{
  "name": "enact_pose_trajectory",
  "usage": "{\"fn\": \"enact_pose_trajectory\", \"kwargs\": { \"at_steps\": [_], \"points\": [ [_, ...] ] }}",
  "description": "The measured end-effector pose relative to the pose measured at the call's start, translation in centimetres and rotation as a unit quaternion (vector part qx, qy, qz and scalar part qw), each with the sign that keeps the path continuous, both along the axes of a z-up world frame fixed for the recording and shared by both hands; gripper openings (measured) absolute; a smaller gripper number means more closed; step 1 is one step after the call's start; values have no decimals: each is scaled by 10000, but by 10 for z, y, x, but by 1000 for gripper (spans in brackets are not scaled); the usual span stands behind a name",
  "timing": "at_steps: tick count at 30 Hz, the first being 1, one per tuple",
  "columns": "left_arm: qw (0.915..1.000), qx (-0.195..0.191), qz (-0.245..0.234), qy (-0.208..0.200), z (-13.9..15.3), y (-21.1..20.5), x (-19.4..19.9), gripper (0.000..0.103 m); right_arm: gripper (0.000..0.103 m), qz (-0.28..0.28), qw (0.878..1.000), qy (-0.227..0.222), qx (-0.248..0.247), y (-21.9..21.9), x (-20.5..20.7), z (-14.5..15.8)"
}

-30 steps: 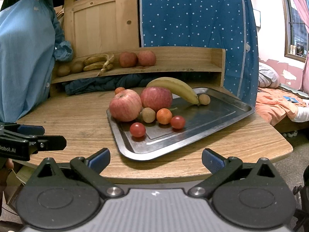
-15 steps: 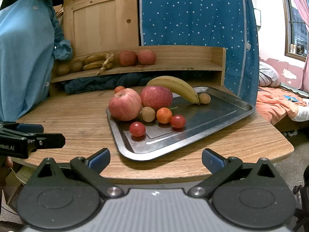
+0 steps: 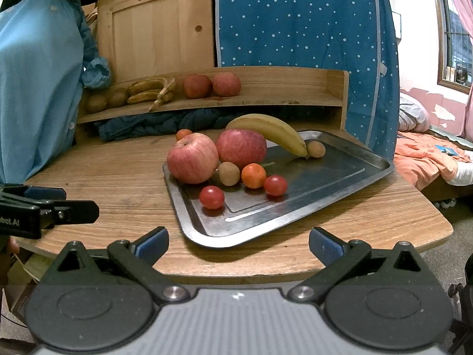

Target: Organize fruits

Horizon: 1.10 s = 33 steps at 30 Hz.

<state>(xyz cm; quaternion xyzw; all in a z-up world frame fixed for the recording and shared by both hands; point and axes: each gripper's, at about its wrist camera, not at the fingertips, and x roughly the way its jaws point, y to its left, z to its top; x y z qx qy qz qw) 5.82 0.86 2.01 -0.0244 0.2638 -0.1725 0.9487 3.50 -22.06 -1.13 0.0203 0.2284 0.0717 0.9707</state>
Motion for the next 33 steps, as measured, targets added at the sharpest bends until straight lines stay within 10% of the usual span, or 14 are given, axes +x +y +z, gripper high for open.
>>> {"fn": "enact_pose_trajectory", "kwargs": {
  "at_steps": [20, 33],
  "points": [
    [9997, 83, 176, -131, 22, 1, 32, 102, 103, 170, 9996, -228, -2, -1, 25, 24],
    [9971, 517, 518, -207, 50, 6, 107, 102, 103, 405, 9977, -407, -363, -8, 115, 56]
  ]
}}
